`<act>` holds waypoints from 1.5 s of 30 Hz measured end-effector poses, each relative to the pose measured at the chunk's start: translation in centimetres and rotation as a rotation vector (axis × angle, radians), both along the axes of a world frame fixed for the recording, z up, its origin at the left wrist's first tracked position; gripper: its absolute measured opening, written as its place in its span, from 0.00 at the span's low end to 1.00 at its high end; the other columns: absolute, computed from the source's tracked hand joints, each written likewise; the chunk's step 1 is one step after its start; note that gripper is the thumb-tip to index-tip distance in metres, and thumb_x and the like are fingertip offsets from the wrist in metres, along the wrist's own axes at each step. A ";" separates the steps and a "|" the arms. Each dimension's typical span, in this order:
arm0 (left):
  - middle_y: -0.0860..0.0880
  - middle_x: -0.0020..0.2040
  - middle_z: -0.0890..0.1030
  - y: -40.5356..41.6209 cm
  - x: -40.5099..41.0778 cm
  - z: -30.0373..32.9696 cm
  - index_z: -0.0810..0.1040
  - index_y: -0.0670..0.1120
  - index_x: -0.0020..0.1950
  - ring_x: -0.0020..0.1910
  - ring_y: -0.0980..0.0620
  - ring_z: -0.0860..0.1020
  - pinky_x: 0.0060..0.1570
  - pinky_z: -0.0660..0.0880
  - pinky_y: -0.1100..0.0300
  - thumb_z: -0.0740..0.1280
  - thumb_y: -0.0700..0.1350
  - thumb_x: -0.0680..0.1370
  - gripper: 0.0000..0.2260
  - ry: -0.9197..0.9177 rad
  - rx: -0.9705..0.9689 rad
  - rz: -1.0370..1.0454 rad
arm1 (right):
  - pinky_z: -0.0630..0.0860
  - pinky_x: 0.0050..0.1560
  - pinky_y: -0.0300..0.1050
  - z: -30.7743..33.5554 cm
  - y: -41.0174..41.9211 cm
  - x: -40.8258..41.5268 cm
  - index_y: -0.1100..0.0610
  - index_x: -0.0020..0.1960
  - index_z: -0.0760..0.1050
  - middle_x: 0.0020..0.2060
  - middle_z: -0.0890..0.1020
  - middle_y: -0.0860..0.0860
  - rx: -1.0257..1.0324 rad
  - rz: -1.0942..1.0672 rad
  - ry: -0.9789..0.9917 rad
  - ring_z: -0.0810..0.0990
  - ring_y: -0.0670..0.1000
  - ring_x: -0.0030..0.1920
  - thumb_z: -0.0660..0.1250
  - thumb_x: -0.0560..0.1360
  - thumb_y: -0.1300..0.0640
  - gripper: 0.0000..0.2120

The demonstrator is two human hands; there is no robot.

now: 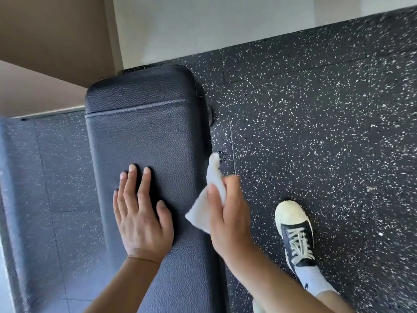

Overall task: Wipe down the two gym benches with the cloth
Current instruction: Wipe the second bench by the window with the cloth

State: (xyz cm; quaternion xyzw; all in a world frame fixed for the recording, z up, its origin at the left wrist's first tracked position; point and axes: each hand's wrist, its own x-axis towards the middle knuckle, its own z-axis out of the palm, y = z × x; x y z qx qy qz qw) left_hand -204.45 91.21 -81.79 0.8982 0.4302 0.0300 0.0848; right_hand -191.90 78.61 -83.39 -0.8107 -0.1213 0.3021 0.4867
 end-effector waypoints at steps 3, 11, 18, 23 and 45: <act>0.46 0.85 0.58 0.0 0.0 -0.2 0.62 0.47 0.84 0.85 0.43 0.56 0.82 0.53 0.41 0.55 0.51 0.81 0.30 0.000 0.015 -0.007 | 0.69 0.37 0.46 0.2 -3.2 -3.0 0.43 0.50 0.65 0.37 0.74 0.42 -0.004 0.040 0.038 0.75 0.44 0.38 0.55 0.83 0.39 0.09; 0.45 0.85 0.58 0.0 0.0 0.0 0.61 0.46 0.84 0.85 0.42 0.56 0.81 0.55 0.37 0.55 0.51 0.81 0.31 0.013 0.011 -0.009 | 0.62 0.36 0.48 -0.6 8.3 7.8 0.48 0.48 0.63 0.34 0.73 0.44 0.000 -0.100 -0.049 0.72 0.46 0.35 0.56 0.84 0.44 0.10; 0.46 0.86 0.58 0.1 0.0 -0.1 0.60 0.49 0.85 0.85 0.43 0.55 0.82 0.54 0.39 0.57 0.50 0.79 0.32 0.005 0.011 -0.009 | 0.69 0.41 0.50 -0.8 10.3 9.7 0.52 0.50 0.64 0.39 0.76 0.47 0.045 -0.095 -0.118 0.74 0.50 0.40 0.57 0.84 0.46 0.10; 0.47 0.86 0.58 0.0 -0.1 -0.1 0.61 0.50 0.85 0.85 0.45 0.55 0.83 0.53 0.42 0.57 0.51 0.79 0.32 -0.012 0.022 -0.008 | 0.68 0.41 0.47 0.1 1.3 0.9 0.45 0.52 0.63 0.41 0.75 0.42 0.015 0.003 -0.077 0.75 0.47 0.42 0.56 0.84 0.42 0.07; 0.44 0.83 0.65 -4.3 -2.7 0.9 0.70 0.44 0.80 0.83 0.42 0.61 0.82 0.56 0.47 0.58 0.40 0.82 0.25 -0.240 -0.031 0.124 | 0.67 0.41 0.51 -0.3 -2.3 -3.8 0.53 0.50 0.62 0.43 0.77 0.51 0.016 -0.037 -0.215 0.74 0.55 0.42 0.57 0.84 0.50 0.08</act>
